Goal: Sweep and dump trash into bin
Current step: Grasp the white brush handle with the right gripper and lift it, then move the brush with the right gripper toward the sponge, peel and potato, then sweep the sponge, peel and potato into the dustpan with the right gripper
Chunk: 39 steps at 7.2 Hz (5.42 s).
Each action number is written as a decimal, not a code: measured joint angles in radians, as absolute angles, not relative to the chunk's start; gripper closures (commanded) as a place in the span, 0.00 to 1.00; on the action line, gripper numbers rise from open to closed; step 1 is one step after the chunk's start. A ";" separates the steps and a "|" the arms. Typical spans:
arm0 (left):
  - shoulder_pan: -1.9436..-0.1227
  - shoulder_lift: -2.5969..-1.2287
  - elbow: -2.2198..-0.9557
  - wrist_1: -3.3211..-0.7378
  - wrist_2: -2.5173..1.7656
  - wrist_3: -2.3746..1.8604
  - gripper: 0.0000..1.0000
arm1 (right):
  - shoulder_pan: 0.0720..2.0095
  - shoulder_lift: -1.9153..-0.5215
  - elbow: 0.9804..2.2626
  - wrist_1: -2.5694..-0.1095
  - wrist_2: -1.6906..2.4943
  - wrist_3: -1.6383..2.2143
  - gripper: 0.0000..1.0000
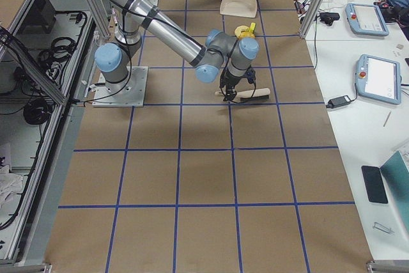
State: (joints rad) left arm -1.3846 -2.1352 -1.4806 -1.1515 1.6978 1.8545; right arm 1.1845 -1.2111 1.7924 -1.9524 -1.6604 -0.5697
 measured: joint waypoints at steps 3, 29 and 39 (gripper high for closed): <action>-1.386 -2.131 -1.497 -1.140 1.697 1.869 0.87 | 1.184 -1.211 1.792 -1.950 -1.658 -0.565 0.69; -1.437 -2.157 -1.455 -1.172 1.755 1.735 1.00 | 1.769 -1.161 1.687 -1.900 -1.430 0.293 1.00; -1.452 -2.158 -1.454 -1.171 1.755 1.687 1.00 | 1.917 -1.040 1.552 -1.936 -1.389 0.506 1.00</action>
